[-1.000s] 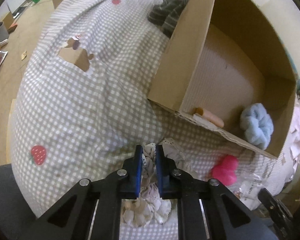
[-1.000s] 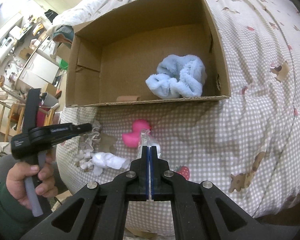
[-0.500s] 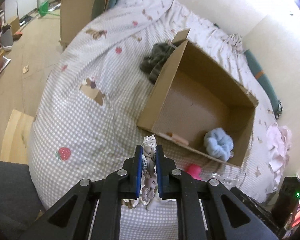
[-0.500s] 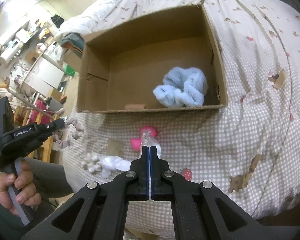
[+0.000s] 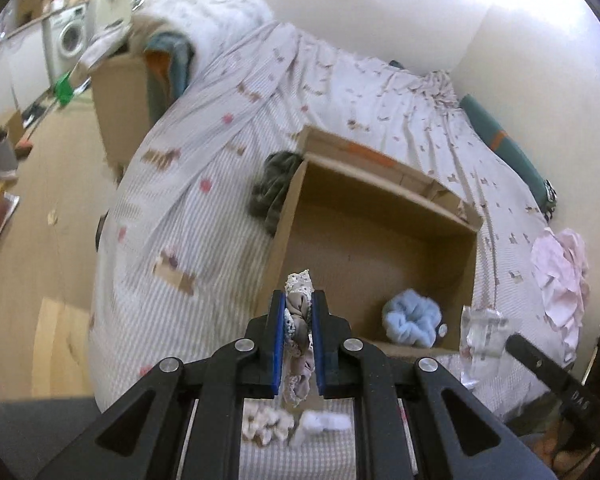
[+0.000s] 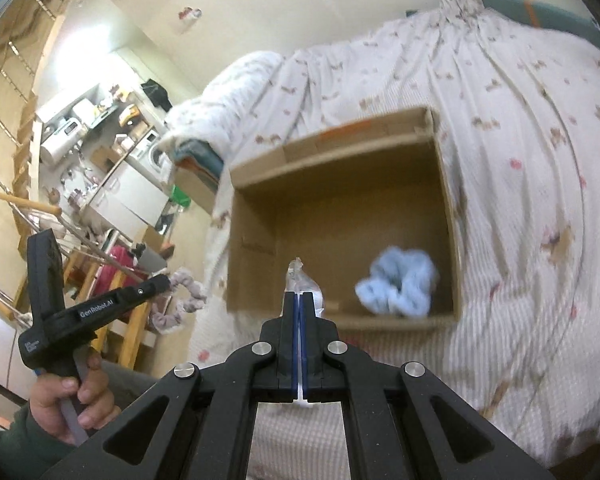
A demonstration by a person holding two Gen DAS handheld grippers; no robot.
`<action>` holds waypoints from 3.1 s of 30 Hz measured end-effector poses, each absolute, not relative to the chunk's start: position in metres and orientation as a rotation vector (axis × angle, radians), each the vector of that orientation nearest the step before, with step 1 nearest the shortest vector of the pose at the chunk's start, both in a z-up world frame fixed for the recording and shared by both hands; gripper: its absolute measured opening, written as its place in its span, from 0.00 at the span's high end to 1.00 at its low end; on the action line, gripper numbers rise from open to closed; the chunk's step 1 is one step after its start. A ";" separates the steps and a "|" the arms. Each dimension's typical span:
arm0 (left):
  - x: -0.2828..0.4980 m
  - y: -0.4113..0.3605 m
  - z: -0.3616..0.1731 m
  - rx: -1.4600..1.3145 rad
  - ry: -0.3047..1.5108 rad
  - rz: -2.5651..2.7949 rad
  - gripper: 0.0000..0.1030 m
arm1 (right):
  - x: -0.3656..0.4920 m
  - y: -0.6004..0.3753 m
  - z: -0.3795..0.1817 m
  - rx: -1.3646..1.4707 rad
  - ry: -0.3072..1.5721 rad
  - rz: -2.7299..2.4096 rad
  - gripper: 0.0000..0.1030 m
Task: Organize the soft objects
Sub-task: 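Carry the lace scrunchie and plastic bag over the box with both grippers, then open both grippers to release the lace scrunchie and bag into the box, then move the left gripper to the white lace scrunchie and grasp it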
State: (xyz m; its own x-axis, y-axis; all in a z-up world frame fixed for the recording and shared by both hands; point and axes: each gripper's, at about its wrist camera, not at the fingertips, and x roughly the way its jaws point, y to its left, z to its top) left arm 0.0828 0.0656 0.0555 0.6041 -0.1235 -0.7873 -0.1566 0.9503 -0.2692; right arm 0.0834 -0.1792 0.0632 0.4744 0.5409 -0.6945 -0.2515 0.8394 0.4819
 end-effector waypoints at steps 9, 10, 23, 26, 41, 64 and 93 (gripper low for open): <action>0.135 0.041 0.052 -0.224 0.902 -0.044 0.89 | 0.132 -0.166 0.059 0.292 0.914 0.490 0.98; 0.138 0.039 0.047 -0.229 0.893 -0.059 0.89 | 0.136 -0.166 0.052 0.296 0.916 0.485 0.98; 0.158 0.016 -0.009 -0.166 0.942 -0.098 0.89 | 0.160 -0.158 -0.015 0.330 1.071 0.462 0.97; 0.160 0.011 -0.013 -0.145 0.953 -0.112 0.89 | 0.163 -0.150 -0.023 0.312 1.102 0.467 0.97; 0.167 0.000 -0.051 -0.101 1.129 -0.094 0.89 | 0.172 -0.128 -0.045 0.239 1.175 0.449 0.97; 0.164 -0.007 -0.055 -0.081 1.165 -0.098 0.44 | 0.179 -0.135 -0.058 0.290 1.225 0.410 0.65; 0.146 0.006 -0.036 -0.124 1.132 -0.078 0.37 | 0.168 -0.141 -0.045 0.296 1.163 0.378 0.36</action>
